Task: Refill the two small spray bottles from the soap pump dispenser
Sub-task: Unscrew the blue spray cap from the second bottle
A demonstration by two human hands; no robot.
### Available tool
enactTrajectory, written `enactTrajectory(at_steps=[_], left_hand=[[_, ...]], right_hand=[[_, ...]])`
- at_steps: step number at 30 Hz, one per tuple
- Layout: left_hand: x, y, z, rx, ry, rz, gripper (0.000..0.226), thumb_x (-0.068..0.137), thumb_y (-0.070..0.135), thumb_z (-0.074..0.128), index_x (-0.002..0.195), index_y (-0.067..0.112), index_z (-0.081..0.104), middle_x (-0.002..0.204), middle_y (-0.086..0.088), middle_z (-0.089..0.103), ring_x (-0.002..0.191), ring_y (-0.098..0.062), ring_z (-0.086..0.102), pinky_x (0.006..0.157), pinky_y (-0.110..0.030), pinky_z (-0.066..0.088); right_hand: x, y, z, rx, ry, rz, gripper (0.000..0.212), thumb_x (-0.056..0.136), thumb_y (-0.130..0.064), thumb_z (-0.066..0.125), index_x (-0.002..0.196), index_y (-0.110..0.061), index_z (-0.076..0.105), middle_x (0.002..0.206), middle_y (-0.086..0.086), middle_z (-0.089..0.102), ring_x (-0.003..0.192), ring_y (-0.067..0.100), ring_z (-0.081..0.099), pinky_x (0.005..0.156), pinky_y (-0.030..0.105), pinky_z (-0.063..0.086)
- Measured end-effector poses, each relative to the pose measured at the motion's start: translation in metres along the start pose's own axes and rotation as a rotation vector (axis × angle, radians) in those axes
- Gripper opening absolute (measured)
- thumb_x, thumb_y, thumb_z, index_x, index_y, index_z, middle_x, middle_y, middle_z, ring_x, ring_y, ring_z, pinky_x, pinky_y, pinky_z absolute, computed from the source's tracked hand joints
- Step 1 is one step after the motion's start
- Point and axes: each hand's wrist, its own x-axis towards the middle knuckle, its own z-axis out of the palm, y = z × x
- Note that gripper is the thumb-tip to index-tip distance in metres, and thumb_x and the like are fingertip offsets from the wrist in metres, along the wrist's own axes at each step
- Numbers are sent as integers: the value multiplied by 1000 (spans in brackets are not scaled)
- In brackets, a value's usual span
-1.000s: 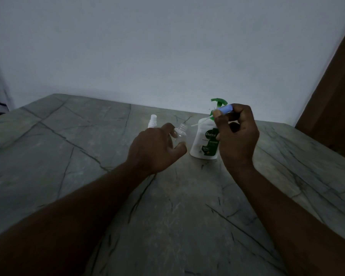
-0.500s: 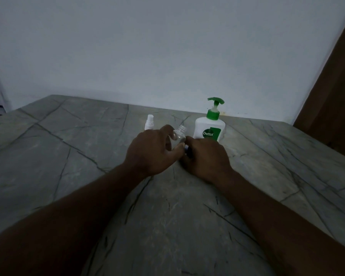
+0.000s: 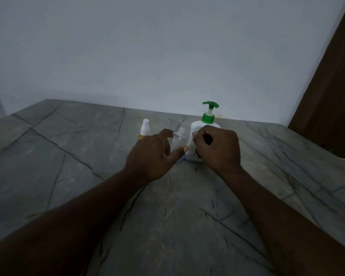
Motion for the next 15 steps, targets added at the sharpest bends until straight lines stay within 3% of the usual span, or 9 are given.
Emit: enactTrajectory(at_steps=[5, 8, 9, 11, 15], left_hand=[[5, 11, -3, -122, 30, -27, 61, 82, 74, 60, 120, 29, 48, 83, 13, 68, 61, 4, 59, 56, -17, 40], [17, 21, -6, -162, 31, -71, 56, 84, 72, 60, 115, 26, 52, 87, 12, 69, 64, 0, 63, 63, -15, 45], [21, 24, -7, -183, 41, -81, 55, 84, 72, 59, 114, 26, 53, 87, 11, 70, 64, -1, 64, 65, -20, 52], [29, 27, -6, -236, 63, -116, 53, 86, 71, 59, 113, 26, 55, 89, 8, 71, 62, -5, 67, 64, -34, 60], [40, 34, -5, -208, 66, -128, 56, 88, 67, 59, 124, 23, 59, 101, 1, 74, 67, -9, 70, 68, -39, 62]], right_hand=[[26, -1, -18, 199, 238, 129, 41, 95, -44, 57, 71, -13, 71, 57, -4, 63, 49, 13, 58, 49, 33, 51], [52, -4, -32, 250, 356, 213, 42, 98, -46, 61, 73, -15, 72, 59, -4, 65, 53, 15, 62, 54, 27, 49], [62, -4, -36, 249, 382, 246, 39, 97, -46, 61, 75, -17, 73, 61, -7, 66, 56, 12, 63, 58, 25, 49], [83, -1, -39, 232, 375, 327, 33, 94, -50, 62, 78, -22, 72, 66, -8, 68, 63, 9, 65, 67, 26, 54], [116, 6, -31, 306, 148, 501, 40, 78, -65, 66, 83, -26, 64, 81, -2, 73, 74, 20, 71, 79, 46, 61]])
